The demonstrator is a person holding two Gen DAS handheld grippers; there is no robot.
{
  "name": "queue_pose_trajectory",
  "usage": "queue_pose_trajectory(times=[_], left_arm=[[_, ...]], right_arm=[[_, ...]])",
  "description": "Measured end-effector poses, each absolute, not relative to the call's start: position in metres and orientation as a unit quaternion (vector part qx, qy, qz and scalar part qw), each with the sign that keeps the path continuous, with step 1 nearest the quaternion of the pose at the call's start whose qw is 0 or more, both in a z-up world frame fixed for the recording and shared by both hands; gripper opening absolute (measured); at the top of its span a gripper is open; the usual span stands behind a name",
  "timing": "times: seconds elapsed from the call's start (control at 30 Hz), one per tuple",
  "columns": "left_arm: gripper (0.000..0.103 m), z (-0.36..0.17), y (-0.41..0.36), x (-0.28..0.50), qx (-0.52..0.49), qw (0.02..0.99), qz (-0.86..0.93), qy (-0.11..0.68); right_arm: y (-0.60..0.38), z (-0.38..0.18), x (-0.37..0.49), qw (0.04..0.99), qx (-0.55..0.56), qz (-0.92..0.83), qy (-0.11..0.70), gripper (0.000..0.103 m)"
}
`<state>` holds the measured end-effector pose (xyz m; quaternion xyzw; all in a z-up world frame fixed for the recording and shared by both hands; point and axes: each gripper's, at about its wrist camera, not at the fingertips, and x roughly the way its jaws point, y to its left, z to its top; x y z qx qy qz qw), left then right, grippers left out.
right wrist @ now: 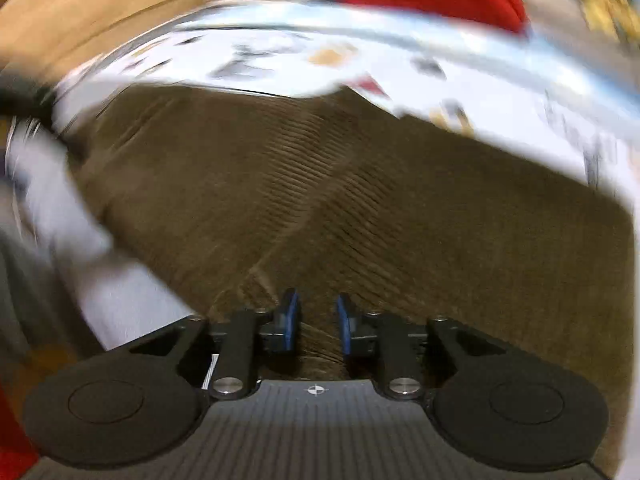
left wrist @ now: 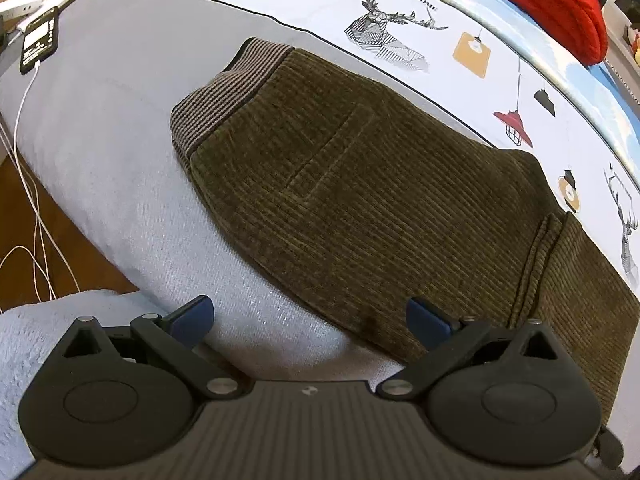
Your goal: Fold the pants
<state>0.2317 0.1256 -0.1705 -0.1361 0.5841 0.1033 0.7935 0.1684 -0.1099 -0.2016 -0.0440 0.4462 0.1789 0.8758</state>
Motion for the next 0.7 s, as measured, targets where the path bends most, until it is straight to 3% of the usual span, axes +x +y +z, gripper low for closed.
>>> queue_pose_trajectory(times=[0.17, 0.23, 0.3, 0.37, 0.7], left_arm=[[0.102, -0.173, 0.128, 0.23, -0.136, 0.793, 0.108, 0.585], [0.102, -0.173, 0.13, 0.23, -0.132, 0.793, 0.115, 0.583], [0.102, -0.173, 0.134, 0.23, -0.135, 0.793, 0.121, 0.581], [0.102, -0.174, 0.137, 0.23, -0.141, 0.795, 0.122, 0.578], [0.102, -0.191, 0.154, 0.23, -0.162, 0.795, 0.122, 0.572]], right_arm=[[-0.123, -0.203, 0.18, 0.866, 0.011, 0.171, 0.47, 0.015], [-0.137, -0.195, 0.187, 0.854, 0.055, 0.155, 0.494, 0.021], [-0.151, -0.182, 0.185, 0.849, 0.081, 0.132, 0.505, 0.042], [-0.167, -0.172, 0.173, 0.856, 0.102, 0.114, 0.493, 0.052], [-0.224, -0.16, 0.135, 0.864, 0.117, 0.021, 0.489, 0.066]])
